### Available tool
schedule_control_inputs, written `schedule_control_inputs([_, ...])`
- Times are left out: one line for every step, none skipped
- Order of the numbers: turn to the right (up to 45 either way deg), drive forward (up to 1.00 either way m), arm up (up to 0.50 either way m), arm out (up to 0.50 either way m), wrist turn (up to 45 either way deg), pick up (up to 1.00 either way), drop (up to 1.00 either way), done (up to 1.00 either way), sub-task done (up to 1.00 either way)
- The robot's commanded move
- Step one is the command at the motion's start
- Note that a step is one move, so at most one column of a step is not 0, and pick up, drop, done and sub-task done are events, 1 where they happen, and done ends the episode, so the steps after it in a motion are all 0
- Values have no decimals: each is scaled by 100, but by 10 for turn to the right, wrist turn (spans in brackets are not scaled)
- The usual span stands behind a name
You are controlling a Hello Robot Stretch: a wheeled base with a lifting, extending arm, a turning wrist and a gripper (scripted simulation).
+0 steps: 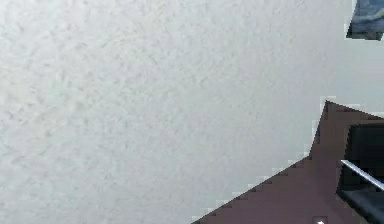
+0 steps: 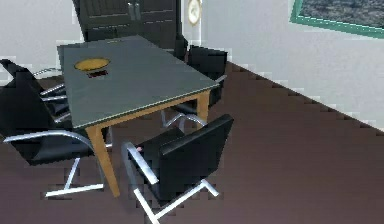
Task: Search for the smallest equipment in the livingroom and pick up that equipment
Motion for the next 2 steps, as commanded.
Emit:
schedule_control_inputs([0,5,0,0,0,0,0,0,0])
schedule_control_inputs([240,0,0,0,0,0,0,0,0])
